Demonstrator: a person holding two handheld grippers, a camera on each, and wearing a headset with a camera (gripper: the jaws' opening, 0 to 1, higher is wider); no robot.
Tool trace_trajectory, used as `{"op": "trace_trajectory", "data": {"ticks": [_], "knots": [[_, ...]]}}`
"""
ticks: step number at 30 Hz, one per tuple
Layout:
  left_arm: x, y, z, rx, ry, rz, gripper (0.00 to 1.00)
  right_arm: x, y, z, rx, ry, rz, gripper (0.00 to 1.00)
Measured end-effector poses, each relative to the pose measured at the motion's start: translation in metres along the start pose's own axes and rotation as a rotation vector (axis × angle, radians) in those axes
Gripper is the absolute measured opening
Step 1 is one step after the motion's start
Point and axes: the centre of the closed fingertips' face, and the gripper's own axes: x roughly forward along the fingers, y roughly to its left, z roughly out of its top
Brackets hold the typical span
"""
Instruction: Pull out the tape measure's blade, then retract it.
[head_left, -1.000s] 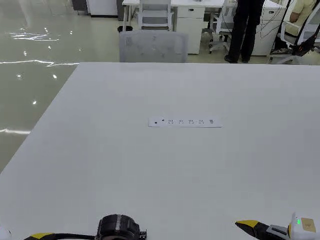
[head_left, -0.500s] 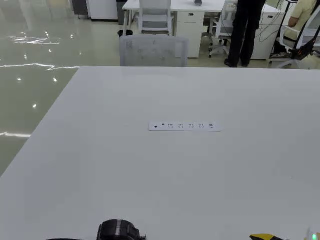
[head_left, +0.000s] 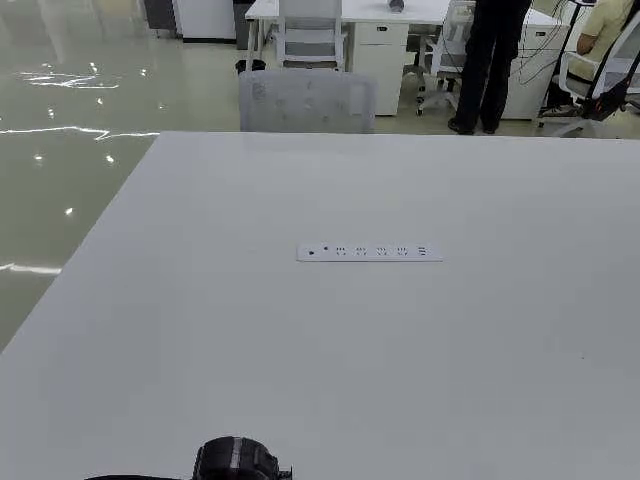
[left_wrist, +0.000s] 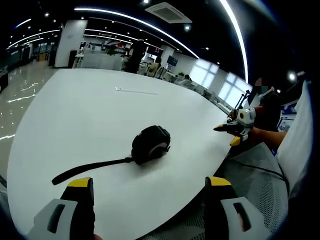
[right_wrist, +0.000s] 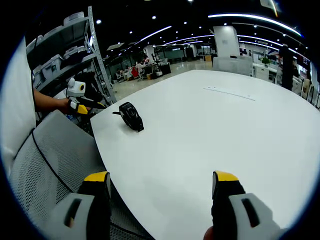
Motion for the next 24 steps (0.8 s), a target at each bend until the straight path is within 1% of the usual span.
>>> {"op": "trace_trajectory", "data": {"ticks": [2, 4, 16, 24], "knots": [[0.0008, -0.0023, -0.0006, 0.008, 0.003, -0.006, 0.89, -0.0007, 0.0001, -0.0015, 0.002, 0.003, -0.002, 0.85], [0.0011, -0.0025, 0.0007, 0.006, -0.004, -0.009, 0.89, -0.0010, 0.0003, -0.0020, 0.003, 0.006, -0.003, 0.85], [-0.0002, -0.0006, 0.0031, -0.006, -0.018, -0.010, 0.89, 0.0001, 0.0007, -0.0009, -0.002, 0.013, -0.003, 0.85], [-0.0013, 0.0002, 0.0039, -0.004, -0.023, -0.009, 0.89, 0.0009, 0.0011, -0.0012, -0.002, 0.016, -0.002, 0.85]]}}
